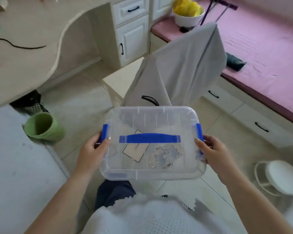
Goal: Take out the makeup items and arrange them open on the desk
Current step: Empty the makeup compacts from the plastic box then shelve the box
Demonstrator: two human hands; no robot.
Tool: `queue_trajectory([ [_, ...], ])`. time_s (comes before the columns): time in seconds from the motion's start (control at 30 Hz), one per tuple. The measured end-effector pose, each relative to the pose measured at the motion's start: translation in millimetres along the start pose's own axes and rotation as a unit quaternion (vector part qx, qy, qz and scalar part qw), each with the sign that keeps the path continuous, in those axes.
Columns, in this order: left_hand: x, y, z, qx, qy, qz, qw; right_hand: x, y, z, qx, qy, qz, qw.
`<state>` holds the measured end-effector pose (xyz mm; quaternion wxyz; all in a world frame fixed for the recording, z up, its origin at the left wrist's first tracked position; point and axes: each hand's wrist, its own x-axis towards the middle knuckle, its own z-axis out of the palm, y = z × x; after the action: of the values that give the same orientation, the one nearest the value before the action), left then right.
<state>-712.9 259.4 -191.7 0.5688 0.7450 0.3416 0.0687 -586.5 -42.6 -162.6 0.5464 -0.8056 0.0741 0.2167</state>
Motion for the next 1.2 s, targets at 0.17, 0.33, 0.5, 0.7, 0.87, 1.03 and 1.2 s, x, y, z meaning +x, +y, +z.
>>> queue_trajectory([
  [0.17,-30,18,75,0.001,-0.077,0.023,0.997,-44,47,-79,0.029,0.083,0.019,0.996],
  [0.33,-32,45,130,0.000,-0.163,0.052,0.985,-68,76,-129,0.066,0.160,0.025,0.985],
  [0.5,-21,79,183,0.000,-0.233,0.088,0.968,-68,92,-162,0.104,0.218,0.033,0.970],
  [0.7,15,116,253,-0.018,-0.274,0.091,0.957,-27,94,-200,0.124,0.275,0.035,0.953],
  [0.87,76,153,319,-0.031,-0.304,0.086,0.948,44,77,-240,0.116,0.297,0.038,0.947],
  [1.03,138,202,382,-0.056,-0.323,0.088,0.941,117,42,-283,0.104,0.314,0.033,0.943],
  [1.2,197,262,439,-0.049,-0.345,0.109,0.931,185,0,-329,0.091,0.342,0.017,0.935],
])
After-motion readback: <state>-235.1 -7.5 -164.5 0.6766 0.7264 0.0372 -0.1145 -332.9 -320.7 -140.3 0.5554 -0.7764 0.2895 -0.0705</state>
